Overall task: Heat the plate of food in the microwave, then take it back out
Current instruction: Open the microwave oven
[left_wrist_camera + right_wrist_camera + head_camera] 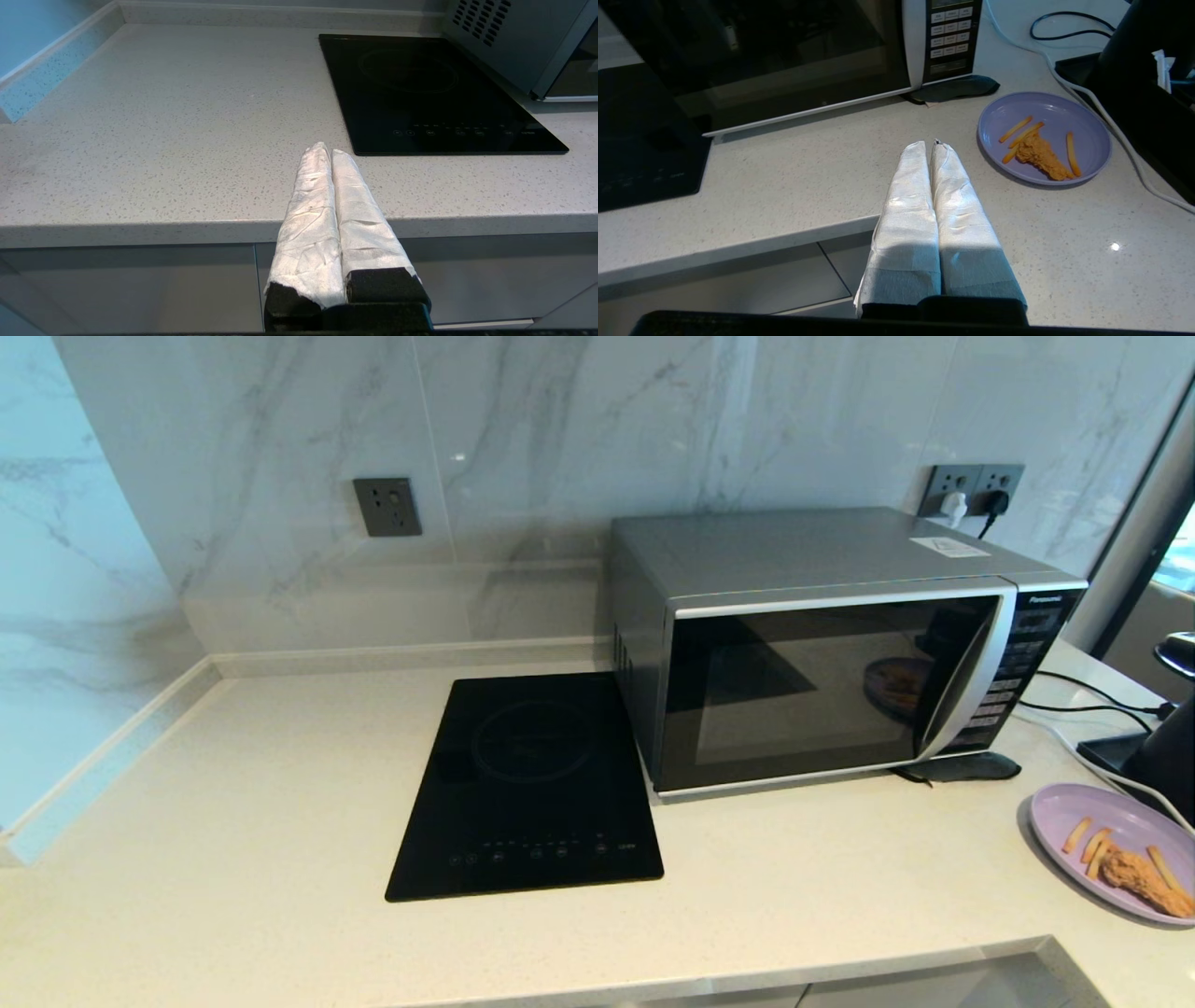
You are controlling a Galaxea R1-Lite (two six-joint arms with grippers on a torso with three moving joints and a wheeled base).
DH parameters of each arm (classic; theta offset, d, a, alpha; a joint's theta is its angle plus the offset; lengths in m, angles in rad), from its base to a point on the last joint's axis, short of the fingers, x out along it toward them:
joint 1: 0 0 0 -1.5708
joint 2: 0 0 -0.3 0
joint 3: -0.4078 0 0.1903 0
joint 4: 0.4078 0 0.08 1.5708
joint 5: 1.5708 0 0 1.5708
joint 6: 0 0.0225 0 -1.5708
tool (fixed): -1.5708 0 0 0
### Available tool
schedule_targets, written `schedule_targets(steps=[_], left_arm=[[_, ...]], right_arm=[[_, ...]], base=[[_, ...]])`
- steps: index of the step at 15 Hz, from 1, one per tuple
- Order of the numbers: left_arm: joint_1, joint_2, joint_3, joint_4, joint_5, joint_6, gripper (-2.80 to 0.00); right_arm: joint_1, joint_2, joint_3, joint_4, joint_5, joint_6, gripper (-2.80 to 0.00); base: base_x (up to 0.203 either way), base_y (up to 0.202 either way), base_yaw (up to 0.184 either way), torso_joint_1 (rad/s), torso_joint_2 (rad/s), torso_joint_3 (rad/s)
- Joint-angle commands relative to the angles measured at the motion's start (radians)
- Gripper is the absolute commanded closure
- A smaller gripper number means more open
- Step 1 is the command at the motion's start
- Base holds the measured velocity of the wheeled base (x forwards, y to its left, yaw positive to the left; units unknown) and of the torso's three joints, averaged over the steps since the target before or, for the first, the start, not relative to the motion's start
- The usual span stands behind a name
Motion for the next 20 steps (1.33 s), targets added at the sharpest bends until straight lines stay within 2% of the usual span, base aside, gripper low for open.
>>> schedule_targets(steps=[1, 5, 6, 8, 11, 13, 17, 20], left_arm=[[0.000, 0.002, 0.000, 0.000, 0.000, -0.001, 0.00], [0.000, 0.002, 0.000, 0.000, 0.000, -0.001, 0.00], [0.000, 0.002, 0.000, 0.000, 0.000, -0.001, 0.00], [0.000, 0.002, 0.000, 0.000, 0.000, -0.001, 0.00], [0.000, 0.002, 0.000, 0.000, 0.000, -0.001, 0.00], [0.000, 0.002, 0.000, 0.000, 0.000, -0.001, 0.00], [0.000, 0.002, 0.000, 0.000, 0.000, -0.001, 0.00], [0.000, 0.002, 0.000, 0.000, 0.000, -0.001, 0.00]], right_arm=[[-0.001, 0.207, -0.050, -0.039, -0.034, -0.002, 0.00], [0.002, 0.505, -0.156, -0.126, -0.208, -0.027, 0.00], [0.012, 0.570, -0.198, -0.142, -0.258, -0.042, -2.80], [0.073, 0.690, -0.277, -0.159, -0.370, -0.060, -2.80], [0.145, 0.875, -0.359, -0.166, -0.469, -0.046, -2.80], [0.164, 1.018, -0.420, -0.163, -0.549, 0.000, -2.80], [0.232, 1.249, -0.519, -0.162, -0.767, 0.100, -2.80], [0.262, 1.362, -0.641, -0.163, -0.845, 0.149, -2.80]], base=[[0.000, 0.000, 0.000, 0.000, 0.00, 0.000], [0.000, 0.000, 0.000, 0.000, 0.00, 0.000], [0.000, 0.000, 0.000, 0.000, 0.00, 0.000], [0.000, 0.000, 0.000, 0.000, 0.00, 0.000], [0.000, 0.000, 0.000, 0.000, 0.00, 0.000], [0.000, 0.000, 0.000, 0.000, 0.00, 0.000], [0.000, 0.000, 0.000, 0.000, 0.00, 0.000], [0.000, 0.000, 0.000, 0.000, 0.00, 0.000]])
